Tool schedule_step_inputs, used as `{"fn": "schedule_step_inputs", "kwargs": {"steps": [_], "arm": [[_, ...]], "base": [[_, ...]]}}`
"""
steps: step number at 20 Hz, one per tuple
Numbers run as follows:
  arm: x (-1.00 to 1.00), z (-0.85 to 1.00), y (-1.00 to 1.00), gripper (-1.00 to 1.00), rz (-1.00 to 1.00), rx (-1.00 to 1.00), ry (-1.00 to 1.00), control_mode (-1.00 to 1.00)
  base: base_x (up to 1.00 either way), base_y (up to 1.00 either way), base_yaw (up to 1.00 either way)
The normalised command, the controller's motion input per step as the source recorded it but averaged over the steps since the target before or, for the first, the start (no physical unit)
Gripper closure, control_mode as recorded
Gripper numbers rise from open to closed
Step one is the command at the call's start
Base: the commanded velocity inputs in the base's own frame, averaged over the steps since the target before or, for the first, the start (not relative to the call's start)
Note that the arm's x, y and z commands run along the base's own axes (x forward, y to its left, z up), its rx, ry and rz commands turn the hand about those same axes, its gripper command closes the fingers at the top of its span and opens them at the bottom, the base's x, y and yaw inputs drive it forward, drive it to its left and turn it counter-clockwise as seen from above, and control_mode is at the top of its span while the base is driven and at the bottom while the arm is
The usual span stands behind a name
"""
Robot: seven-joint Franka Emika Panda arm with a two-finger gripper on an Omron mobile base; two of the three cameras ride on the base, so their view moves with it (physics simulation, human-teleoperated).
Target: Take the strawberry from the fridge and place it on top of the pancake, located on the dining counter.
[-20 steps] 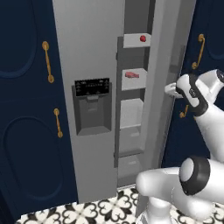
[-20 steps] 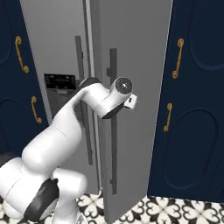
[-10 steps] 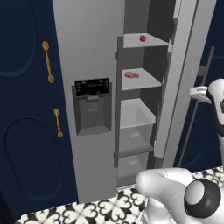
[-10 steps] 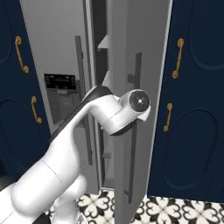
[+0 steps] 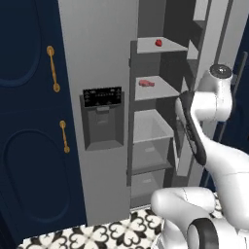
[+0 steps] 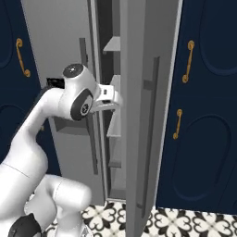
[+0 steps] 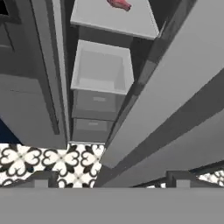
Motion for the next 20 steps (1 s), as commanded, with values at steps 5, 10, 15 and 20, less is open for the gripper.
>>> {"fn": "schedule_step_inputs", "kwargs": {"steps": [5, 10, 15, 20], "arm": [[0.94, 0.0, 0.21, -1.0, 0.08, -0.66, 0.29, -1.0], [0.83, 0.0, -0.24, -1.0, 0.06, -0.53, 0.17, -1.0], [0.06, 0.0, -0.57, -1.0, 0.0, -0.45, 0.15, -1.0], [-0.14, 0.01, -0.86, -1.0, 0.0, -0.33, 0.1, -1.0]], "base": [[0.0, 0.0, 0.0], [0.0, 0.0, 0.0], [0.0, 0.0, 0.0], [0.0, 0.0, 0.0]]}}
